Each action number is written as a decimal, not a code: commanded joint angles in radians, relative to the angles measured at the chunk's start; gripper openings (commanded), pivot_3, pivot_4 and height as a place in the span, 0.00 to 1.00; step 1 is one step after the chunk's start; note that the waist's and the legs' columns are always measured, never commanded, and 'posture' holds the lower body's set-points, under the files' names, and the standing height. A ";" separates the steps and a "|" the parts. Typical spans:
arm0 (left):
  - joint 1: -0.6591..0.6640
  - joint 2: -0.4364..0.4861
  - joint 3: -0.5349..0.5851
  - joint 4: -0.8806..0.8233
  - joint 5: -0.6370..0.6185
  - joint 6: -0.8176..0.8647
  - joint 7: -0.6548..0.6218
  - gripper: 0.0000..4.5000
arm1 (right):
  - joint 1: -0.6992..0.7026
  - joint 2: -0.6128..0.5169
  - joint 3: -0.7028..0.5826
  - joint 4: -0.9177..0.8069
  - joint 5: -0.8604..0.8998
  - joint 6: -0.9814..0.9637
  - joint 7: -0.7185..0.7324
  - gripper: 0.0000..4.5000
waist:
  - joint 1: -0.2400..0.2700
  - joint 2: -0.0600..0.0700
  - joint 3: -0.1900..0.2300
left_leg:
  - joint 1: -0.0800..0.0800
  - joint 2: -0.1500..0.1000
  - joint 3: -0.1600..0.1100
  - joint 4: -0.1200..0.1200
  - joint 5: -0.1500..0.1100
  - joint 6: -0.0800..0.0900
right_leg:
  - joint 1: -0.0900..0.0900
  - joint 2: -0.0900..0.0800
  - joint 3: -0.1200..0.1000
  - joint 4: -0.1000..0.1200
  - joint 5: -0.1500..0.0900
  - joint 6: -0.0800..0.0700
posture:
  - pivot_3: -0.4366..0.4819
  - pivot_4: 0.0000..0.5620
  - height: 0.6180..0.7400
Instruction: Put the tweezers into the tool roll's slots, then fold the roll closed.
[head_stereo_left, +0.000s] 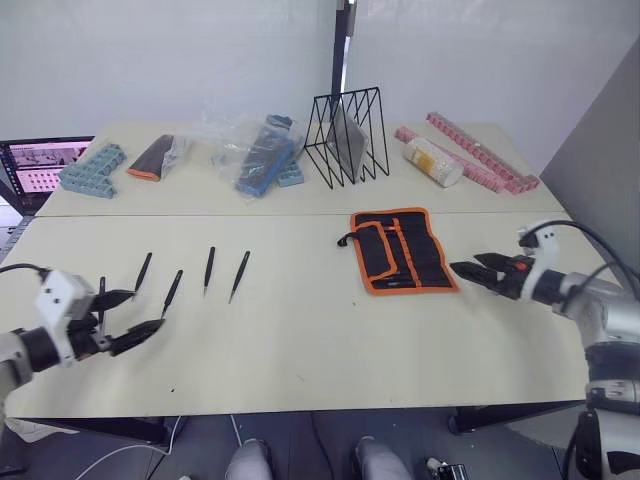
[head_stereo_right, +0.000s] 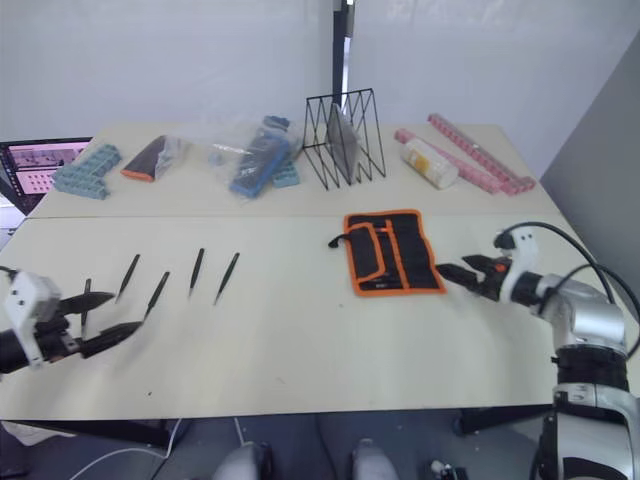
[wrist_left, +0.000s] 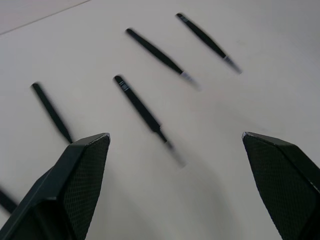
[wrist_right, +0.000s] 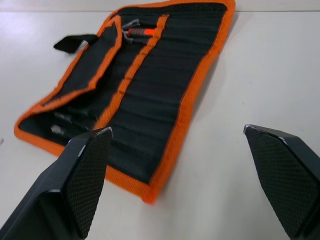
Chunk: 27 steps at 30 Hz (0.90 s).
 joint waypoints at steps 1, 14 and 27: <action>-0.010 -0.055 -0.044 -0.206 -0.060 0.079 0.076 1.00 | -0.086 0.059 0.002 -0.099 0.051 0.197 -0.120 0.99 | 0.002 0.000 0.000 | 0.000 0.000 0.000 0.000 0.000 0.000 | 0.000 0.000 0.000 0.000 0.000 0.000 | 0.48 0.27 0.78; -0.041 -0.153 -0.159 -0.446 -0.118 0.213 0.217 1.00 | -0.149 0.187 0.074 -0.100 0.056 0.369 -0.232 0.99 | 0.018 0.000 0.000 | -0.003 -0.003 -0.006 0.001 0.000 0.001 | 0.002 0.000 -0.001 -0.001 0.000 0.000 | 0.48 0.27 0.78; -0.044 -0.158 -0.194 -0.407 -0.084 0.185 0.189 1.00 | -0.174 0.282 0.005 -0.084 0.124 0.443 -0.293 0.21 | 0.016 0.000 0.000 | -0.003 -0.003 -0.008 0.001 0.000 0.001 | 0.002 0.001 -0.002 -0.001 0.000 0.000 | 0.48 0.27 0.78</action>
